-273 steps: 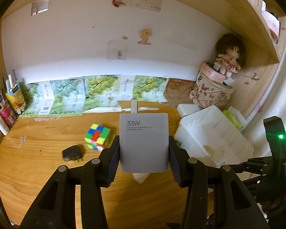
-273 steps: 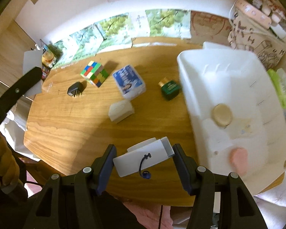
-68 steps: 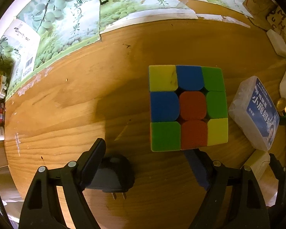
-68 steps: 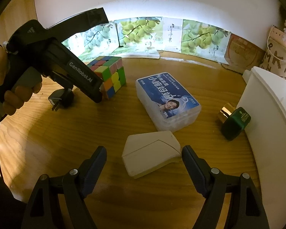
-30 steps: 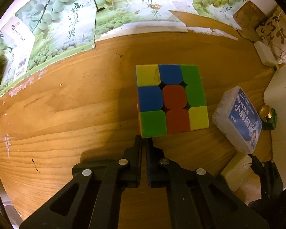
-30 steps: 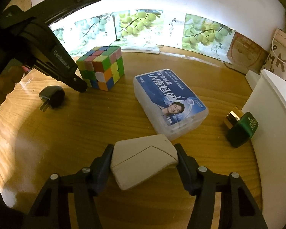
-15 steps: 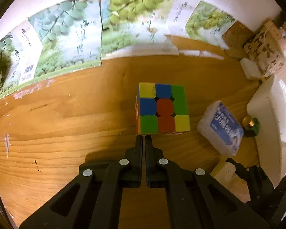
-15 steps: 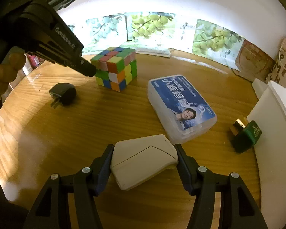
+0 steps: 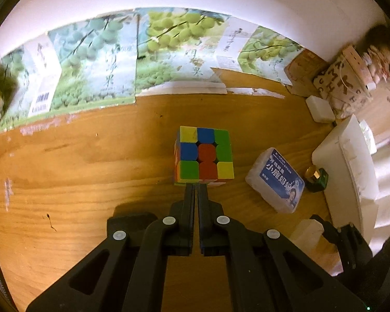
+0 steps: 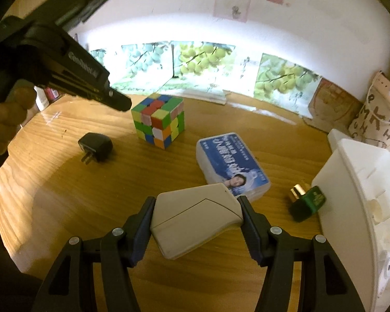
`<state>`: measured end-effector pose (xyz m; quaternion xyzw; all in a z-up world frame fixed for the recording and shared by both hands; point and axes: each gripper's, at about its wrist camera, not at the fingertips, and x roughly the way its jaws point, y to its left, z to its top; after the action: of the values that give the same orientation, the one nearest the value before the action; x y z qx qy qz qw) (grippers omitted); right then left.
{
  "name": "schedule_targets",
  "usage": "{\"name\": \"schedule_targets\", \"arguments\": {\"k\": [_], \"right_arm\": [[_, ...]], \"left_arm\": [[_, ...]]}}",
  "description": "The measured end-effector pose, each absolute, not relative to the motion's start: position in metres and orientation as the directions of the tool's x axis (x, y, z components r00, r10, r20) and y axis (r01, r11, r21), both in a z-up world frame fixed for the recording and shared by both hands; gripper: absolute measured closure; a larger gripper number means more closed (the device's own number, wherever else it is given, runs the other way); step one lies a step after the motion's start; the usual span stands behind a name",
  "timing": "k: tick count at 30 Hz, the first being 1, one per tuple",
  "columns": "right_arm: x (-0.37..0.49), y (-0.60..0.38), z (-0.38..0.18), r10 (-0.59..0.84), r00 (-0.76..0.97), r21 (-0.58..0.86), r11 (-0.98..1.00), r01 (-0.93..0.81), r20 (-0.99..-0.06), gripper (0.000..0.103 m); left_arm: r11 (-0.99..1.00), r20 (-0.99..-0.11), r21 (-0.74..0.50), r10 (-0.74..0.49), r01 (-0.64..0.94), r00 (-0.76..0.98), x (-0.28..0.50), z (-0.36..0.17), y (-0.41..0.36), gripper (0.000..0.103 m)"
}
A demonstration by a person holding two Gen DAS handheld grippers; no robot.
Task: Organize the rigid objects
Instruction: 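Close the left tool on the Rubik's cube while the right tool holds the beige block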
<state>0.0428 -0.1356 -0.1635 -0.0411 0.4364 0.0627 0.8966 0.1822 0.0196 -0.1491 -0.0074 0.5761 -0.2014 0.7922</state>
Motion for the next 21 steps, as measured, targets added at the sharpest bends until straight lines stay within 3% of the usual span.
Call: {"name": "schedule_targets", "arguments": {"k": [2, 7, 9, 11, 12, 15, 19, 21], "right_arm": [[0.041, -0.139, -0.158, 0.067, 0.617, -0.023, 0.990, -0.137, -0.784, 0.041], [0.036, -0.146, -0.148, 0.043, 0.629, -0.029, 0.994, -0.104, -0.776, 0.041], [0.034, -0.148, -0.145, 0.034, 0.630, -0.032, 0.995, -0.094, -0.776, 0.041], [0.032, -0.150, -0.142, 0.029, 0.630, -0.032, 0.996, -0.085, -0.776, 0.041], [0.031, -0.151, -0.140, 0.027, 0.630, -0.031, 0.996, -0.080, -0.776, 0.041], [0.030, -0.153, -0.138, 0.014, 0.629, -0.037, 0.997, -0.068, -0.778, 0.041], [0.028, -0.155, -0.137, -0.001, 0.624, -0.043, 0.998, -0.051, -0.782, 0.041], [0.026, -0.156, -0.137, -0.004, 0.619, -0.040, 0.998, -0.045, -0.785, 0.041]], "left_arm": [[0.927, -0.912, -0.243, -0.318, 0.285, 0.258, 0.184, -0.151, 0.022, 0.100], [0.941, -0.929, -0.225, -0.285, 0.251, 0.238, 0.190, -0.157, 0.021, 0.085], [0.942, -0.931, -0.226, -0.284, 0.249, 0.229, 0.192, -0.159, 0.020, 0.084], [0.941, -0.935, -0.226, -0.282, 0.252, 0.217, 0.192, -0.161, 0.016, 0.076], [0.941, -0.935, -0.226, -0.282, 0.253, 0.215, 0.192, -0.162, 0.015, 0.062], [0.937, -0.927, -0.228, -0.292, 0.265, 0.235, 0.191, -0.158, 0.010, 0.059], [0.933, -0.923, -0.217, -0.292, 0.286, 0.250, 0.191, -0.155, 0.000, 0.036], [0.931, -0.916, -0.228, -0.304, 0.285, 0.260, 0.193, -0.155, -0.003, 0.031]]}}
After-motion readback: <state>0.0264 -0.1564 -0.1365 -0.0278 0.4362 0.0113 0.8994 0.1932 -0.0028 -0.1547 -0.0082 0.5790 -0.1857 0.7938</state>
